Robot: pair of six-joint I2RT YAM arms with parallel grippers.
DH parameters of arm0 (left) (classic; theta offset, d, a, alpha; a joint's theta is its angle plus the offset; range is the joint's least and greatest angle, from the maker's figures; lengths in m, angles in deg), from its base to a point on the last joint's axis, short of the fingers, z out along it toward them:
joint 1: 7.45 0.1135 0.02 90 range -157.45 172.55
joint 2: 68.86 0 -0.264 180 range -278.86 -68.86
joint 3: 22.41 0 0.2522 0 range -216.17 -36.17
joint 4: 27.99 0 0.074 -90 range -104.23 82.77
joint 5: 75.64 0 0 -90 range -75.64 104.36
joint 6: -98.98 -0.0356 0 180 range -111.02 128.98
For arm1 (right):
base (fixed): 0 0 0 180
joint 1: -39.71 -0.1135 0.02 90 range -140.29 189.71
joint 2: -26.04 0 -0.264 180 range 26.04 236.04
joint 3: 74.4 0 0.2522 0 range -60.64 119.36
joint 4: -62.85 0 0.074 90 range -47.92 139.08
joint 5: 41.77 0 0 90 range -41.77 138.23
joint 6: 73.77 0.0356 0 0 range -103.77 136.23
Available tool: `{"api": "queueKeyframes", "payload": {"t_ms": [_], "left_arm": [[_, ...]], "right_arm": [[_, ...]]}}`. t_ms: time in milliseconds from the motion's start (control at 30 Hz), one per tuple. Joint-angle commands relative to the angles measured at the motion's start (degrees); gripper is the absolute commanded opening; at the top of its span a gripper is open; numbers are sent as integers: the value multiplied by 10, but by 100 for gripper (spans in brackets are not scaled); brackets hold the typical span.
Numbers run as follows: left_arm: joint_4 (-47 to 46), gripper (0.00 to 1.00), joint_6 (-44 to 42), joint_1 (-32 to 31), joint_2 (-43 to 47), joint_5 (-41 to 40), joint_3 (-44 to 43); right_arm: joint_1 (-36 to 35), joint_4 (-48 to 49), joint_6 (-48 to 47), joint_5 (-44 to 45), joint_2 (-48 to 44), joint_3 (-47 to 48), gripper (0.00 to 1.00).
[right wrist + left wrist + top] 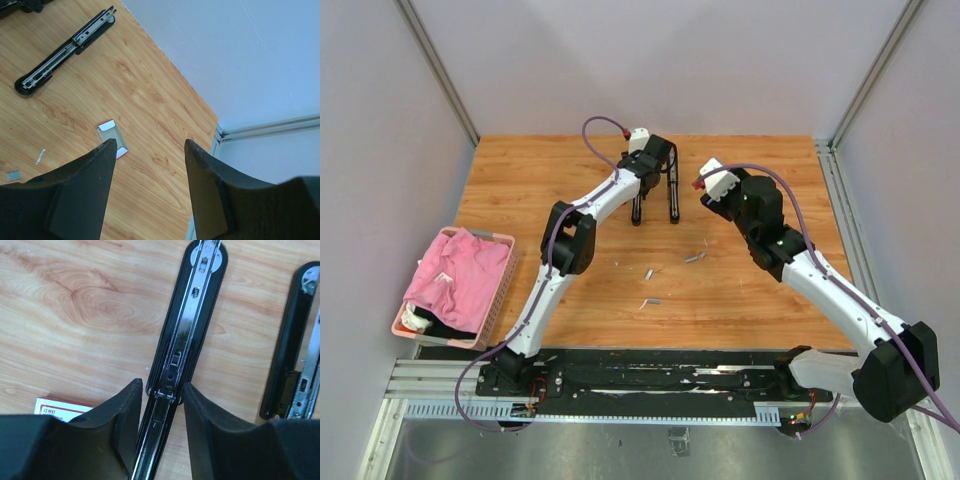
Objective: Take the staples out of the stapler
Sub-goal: Place the stapler at the center of the board.
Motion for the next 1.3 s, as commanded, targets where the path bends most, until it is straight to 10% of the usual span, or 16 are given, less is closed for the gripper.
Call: {"api": "queueKeyframes", "payload": {"t_ms": [0, 600, 700, 1000, 1267], "left_arm": [[-34, 46, -3, -6, 3, -23, -30], [-72, 86, -68, -9, 218, 75, 84], [-105, 100, -127, -9, 317, 60, 166], [-165, 98, -331, -2, 621, -83, 510], [-80, 98, -398, 52, 892, 62, 758]], "right_arm": [[13, 22, 8, -2, -13, -10, 59], [84, -3, 114, -9, 10, -3, 69], [110, -29, 158, -19, 30, 7, 70], [195, -151, 282, -42, 129, 101, 69], [251, -218, 360, -115, 233, 182, 68]]}}
